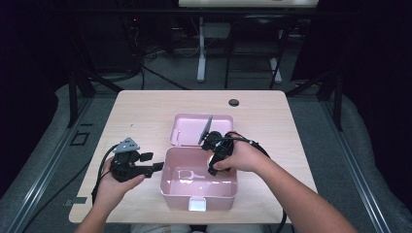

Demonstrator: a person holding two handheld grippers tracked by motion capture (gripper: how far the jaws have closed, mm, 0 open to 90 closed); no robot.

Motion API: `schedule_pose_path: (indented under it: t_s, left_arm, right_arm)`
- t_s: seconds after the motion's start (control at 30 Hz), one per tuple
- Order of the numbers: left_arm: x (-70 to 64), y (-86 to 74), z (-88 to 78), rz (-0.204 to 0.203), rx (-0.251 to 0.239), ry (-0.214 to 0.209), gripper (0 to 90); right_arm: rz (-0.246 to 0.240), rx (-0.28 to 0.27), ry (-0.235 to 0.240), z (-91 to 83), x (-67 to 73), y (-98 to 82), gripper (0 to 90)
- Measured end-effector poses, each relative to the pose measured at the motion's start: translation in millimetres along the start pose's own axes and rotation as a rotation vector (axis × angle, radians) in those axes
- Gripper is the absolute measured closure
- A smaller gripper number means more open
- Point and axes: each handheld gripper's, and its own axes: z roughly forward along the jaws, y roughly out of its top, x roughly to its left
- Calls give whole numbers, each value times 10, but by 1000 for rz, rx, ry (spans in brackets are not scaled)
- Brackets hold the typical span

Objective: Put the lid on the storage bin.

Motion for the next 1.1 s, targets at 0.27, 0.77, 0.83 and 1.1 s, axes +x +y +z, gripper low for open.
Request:
schedule_pose_path:
  t_s: [0.27, 0.77, 0.83, 1.1]
  left_arm:
    - [-2, 0, 3, 1, 2, 0, 394]
    - [-1, -1, 5, 1, 1, 0, 394]
    - [-2, -1, 5, 1, 1, 0, 394]
    - [-7, -2, 11, 0, 1, 1, 394]
  right_arm:
    - [-6, 17, 5, 95, 10, -7, 197]
    - [-7, 42, 15, 259, 16, -29, 197]
    - [-5, 41, 17, 266, 13, -34, 196]
    - [-3, 39, 18, 312, -2, -60, 197]
